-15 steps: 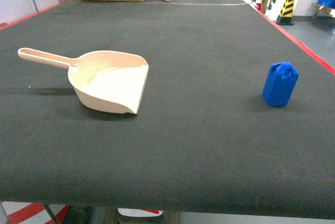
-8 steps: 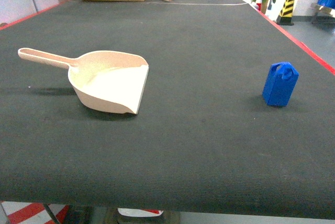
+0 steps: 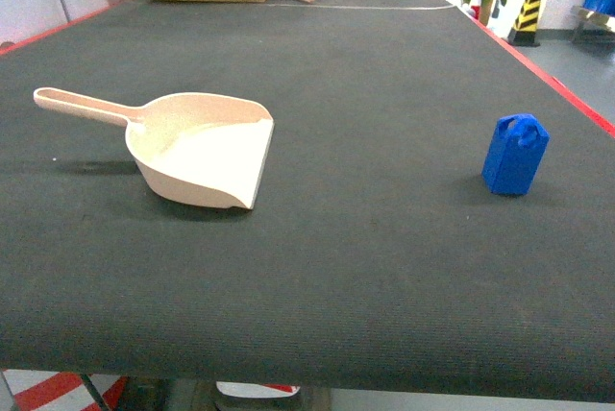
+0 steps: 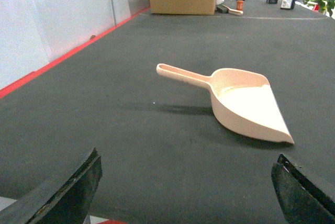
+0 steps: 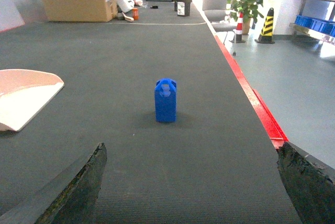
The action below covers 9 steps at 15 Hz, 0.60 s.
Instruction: Place part in tray to right shelf
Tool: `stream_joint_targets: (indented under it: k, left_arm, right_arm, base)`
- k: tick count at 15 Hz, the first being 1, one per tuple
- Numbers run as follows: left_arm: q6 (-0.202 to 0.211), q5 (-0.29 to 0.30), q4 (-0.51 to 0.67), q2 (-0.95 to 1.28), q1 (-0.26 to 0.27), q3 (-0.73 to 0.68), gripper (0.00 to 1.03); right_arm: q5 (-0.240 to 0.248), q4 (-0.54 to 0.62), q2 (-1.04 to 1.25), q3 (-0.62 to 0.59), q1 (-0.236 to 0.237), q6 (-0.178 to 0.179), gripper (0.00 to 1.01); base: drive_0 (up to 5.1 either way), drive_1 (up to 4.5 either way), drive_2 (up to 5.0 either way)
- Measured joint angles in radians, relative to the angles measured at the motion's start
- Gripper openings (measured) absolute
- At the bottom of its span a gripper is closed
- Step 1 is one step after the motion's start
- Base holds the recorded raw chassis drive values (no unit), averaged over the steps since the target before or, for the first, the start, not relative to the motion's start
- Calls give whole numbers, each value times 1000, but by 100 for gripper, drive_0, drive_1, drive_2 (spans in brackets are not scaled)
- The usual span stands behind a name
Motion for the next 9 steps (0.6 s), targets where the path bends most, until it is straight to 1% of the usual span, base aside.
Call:
stream_joint_targets:
  k: [1,3,4,5,6,7,8,9]
  left_arm:
    - [-24,42,67,106,24,56,98]
    - [-87,105,170,317,51,156,98]
    - [-125,143,243,454,81,207,98]
    - [-172,168,306,578,100,256,98]
    - [-226,181,343,698,110,299,98]
    - [-291,205,384,805,105,326,98]
    - [-348,199,423,904,89,352,98]
    - [-423,198,473,1017,77,389,98]
  right_arm:
    - [0,0,0,0,0,0,98]
    - [0,0,0,0,0,0,98]
    - [0,0,0,0,0,0,98]
    - [0,0,0,0,0,0,98]
    - [0,0,0,0,0,0,98]
    - [0,0,0,0,0,0,98]
    - [0,1,0,0,0,0,98]
    - [0,0,0,0,0,0,98]
  base:
    - [0,0,0]
    - [0,0,0]
    - [0,0,0]
    - [0,0,0]
    - [0,0,0]
    - [0,0,0]
    - [0,0,0]
    - [0,0,0]
